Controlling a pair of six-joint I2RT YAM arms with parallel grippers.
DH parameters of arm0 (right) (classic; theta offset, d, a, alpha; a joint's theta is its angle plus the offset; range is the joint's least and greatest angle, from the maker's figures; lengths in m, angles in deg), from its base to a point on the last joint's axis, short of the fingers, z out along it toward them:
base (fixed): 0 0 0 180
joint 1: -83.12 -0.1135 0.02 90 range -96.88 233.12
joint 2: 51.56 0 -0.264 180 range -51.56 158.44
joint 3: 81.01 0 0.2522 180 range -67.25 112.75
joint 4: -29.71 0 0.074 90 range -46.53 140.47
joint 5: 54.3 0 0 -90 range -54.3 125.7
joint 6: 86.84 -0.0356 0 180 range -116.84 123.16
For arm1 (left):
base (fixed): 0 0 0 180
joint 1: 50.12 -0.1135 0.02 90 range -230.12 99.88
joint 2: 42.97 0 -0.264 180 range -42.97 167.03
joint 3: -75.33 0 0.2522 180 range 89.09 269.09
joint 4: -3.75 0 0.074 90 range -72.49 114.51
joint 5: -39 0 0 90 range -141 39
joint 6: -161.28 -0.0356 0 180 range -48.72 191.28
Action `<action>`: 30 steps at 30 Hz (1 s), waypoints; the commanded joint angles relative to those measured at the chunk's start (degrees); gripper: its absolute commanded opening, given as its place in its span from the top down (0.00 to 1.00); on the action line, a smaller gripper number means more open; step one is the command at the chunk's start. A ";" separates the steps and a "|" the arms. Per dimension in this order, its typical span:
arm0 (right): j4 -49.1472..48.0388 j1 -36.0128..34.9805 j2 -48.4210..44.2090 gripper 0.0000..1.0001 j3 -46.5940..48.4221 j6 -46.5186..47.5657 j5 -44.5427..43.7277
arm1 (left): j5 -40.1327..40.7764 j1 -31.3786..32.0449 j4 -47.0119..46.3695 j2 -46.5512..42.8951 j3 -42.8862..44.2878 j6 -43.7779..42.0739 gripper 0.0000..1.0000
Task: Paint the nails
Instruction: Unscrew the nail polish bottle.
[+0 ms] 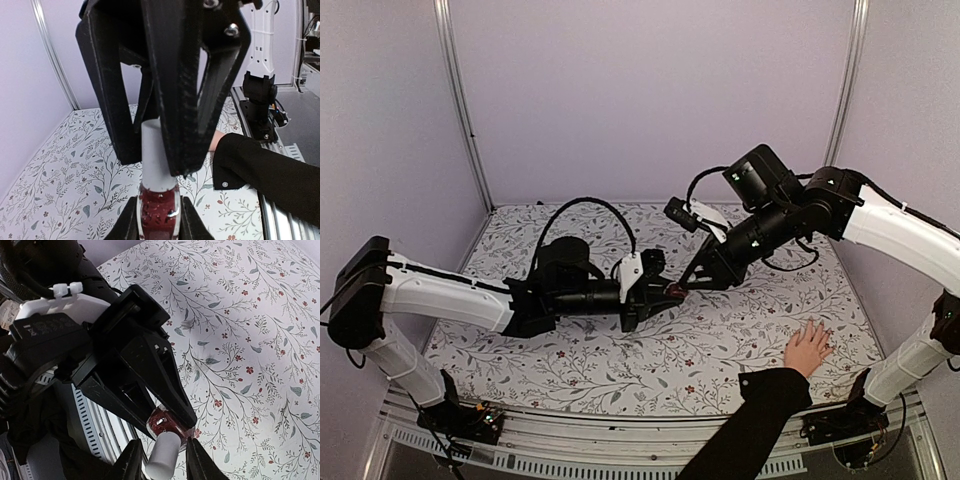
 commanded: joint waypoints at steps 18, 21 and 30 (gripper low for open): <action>2.10 -1.79 -0.04 1.00 2.53 1.49 -2.58 | 0.84 0.50 -1.02 1.16 1.82 0.08 1.00; 2.00 -1.96 -0.83 1.00 2.78 1.67 -3.29 | 0.53 0.29 -1.42 1.32 1.59 0.87 1.00; 2.11 -2.40 -1.94 1.00 3.13 2.57 -3.79 | -0.41 -0.67 -1.93 1.73 1.82 2.50 1.00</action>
